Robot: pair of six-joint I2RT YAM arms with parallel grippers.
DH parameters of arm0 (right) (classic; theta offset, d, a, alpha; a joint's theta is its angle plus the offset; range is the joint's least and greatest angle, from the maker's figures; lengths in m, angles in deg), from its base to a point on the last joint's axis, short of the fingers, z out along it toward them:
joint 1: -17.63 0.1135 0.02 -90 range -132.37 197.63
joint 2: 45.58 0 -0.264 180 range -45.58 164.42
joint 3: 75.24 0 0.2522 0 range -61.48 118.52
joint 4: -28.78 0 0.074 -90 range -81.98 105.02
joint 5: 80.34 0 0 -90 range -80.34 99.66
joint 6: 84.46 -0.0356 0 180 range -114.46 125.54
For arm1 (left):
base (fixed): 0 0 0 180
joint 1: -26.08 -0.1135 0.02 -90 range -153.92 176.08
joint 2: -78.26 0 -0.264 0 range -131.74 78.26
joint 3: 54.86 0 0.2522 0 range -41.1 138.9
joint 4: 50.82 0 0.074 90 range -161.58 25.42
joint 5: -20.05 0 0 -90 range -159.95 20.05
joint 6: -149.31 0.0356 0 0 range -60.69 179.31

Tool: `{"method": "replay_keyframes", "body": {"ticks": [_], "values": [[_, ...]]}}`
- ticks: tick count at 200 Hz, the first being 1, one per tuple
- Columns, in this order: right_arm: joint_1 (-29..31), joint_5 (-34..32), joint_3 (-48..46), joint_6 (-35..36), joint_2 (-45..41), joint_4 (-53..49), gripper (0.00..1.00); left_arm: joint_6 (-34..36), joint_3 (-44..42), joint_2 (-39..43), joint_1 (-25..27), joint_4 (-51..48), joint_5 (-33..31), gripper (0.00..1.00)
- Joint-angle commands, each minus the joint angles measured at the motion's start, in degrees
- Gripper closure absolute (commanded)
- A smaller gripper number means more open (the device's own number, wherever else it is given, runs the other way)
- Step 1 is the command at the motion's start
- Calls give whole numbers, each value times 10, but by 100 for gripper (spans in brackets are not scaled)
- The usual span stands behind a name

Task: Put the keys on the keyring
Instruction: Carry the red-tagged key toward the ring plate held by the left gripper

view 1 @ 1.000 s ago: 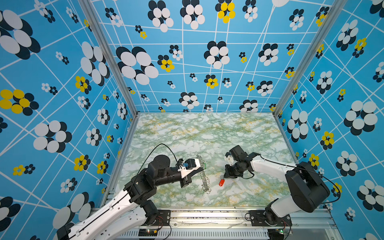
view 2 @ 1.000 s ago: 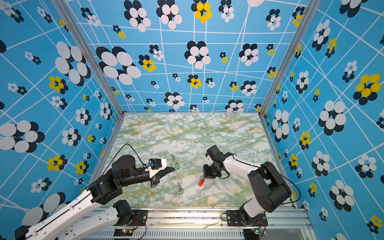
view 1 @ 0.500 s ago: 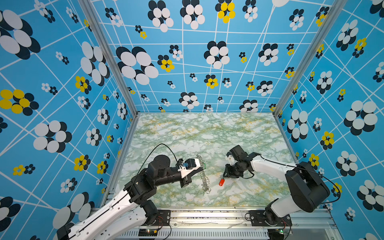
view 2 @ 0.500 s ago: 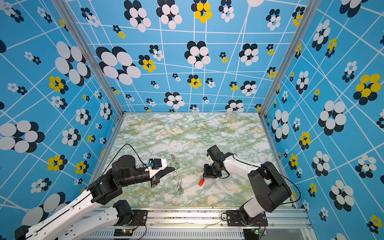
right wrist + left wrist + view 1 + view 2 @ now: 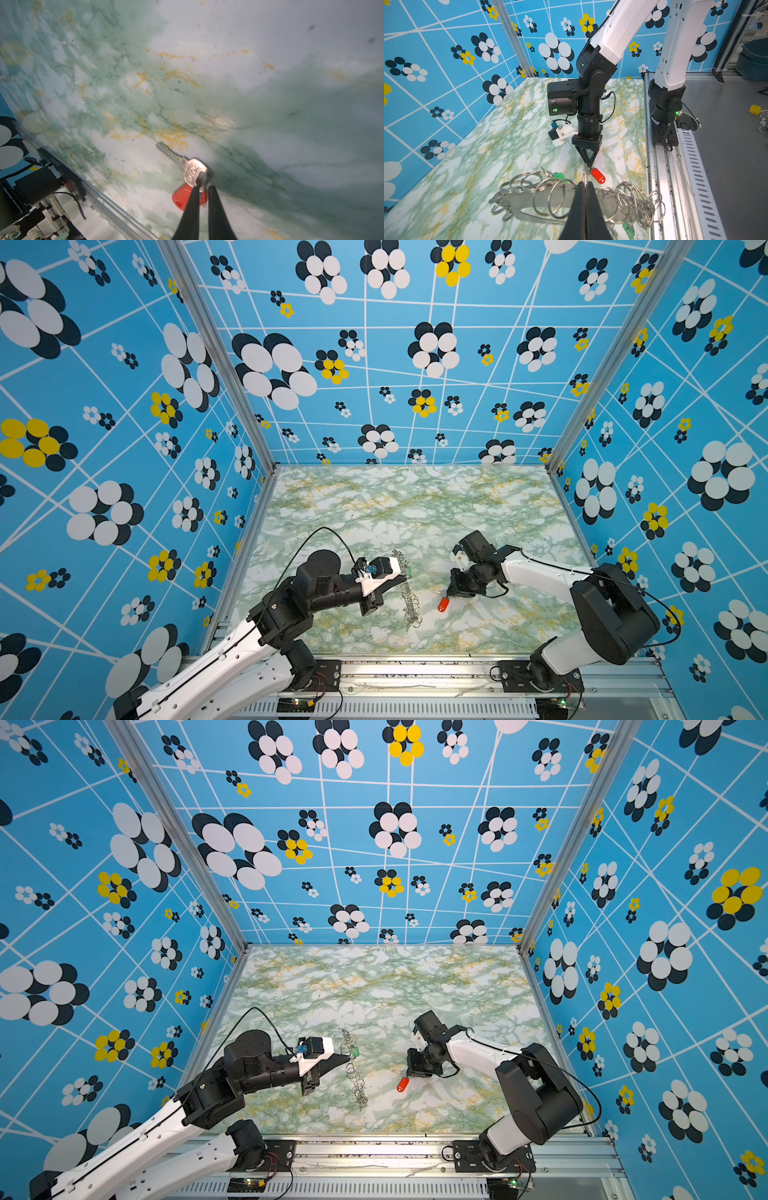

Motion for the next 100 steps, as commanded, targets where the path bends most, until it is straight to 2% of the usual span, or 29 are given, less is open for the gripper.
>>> {"method": "replay_keyframes", "body": {"ticks": [1, 46, 79, 100], "values": [[-1, 11, -1, 4, 8, -2, 86, -7, 26, 6, 5, 11, 2, 100], [-1, 14, -1, 4, 11, 0, 90, -7, 27, 6, 5, 10, 1, 100], [-1, 13, -1, 5, 9, 1, 100, -7, 29, 6, 5, 8, 2, 100], [0, 14, 0, 5, -5, 3, 100, -7, 29, 6, 5, 8, 2, 100]]}}
